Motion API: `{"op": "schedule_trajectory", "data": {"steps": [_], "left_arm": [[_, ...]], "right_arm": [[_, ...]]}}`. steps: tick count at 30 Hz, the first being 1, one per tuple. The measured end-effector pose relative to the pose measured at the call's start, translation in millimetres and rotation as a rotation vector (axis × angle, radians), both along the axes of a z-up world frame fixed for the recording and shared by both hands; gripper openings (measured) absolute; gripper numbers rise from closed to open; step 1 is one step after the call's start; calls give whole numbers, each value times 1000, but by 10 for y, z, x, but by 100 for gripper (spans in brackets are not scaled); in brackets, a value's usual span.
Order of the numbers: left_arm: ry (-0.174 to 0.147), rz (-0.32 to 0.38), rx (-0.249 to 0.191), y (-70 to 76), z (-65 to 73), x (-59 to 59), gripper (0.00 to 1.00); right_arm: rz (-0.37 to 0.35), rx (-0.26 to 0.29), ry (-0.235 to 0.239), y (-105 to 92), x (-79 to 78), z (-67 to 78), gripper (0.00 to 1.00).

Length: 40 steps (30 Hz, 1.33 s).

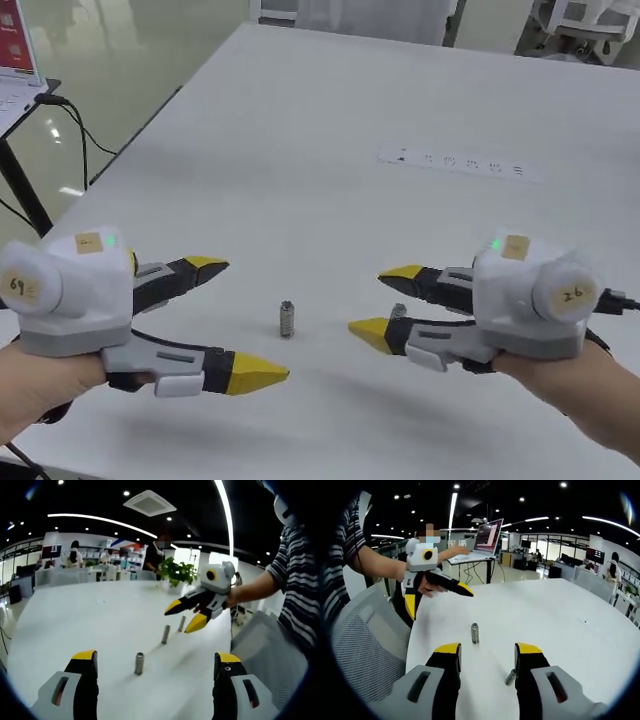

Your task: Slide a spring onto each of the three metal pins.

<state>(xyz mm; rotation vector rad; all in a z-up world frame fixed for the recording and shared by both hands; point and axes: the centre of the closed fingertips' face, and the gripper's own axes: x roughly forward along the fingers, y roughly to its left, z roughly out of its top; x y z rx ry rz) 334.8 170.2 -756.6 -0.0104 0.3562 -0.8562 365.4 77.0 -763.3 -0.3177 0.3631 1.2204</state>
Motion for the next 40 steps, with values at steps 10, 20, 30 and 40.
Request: {"op": "schedule_trajectory", "data": {"steps": [10,20,30,40], "left_arm": [[-4,-4,4,-36,14,-7,94],[0,-14,4,-59,5,-36,95],[0,-16,13,-23,1,-36,94],[10,-8,21,17,-14,-28,95]], "right_arm": [[-97,37,10,-443,-6,26,55],[-167,66,36,-816,-102,-9,67],[-250,64,68,-1237,-114,-57,75],[-326,65,101,-1517,-143,-168,86]]}}
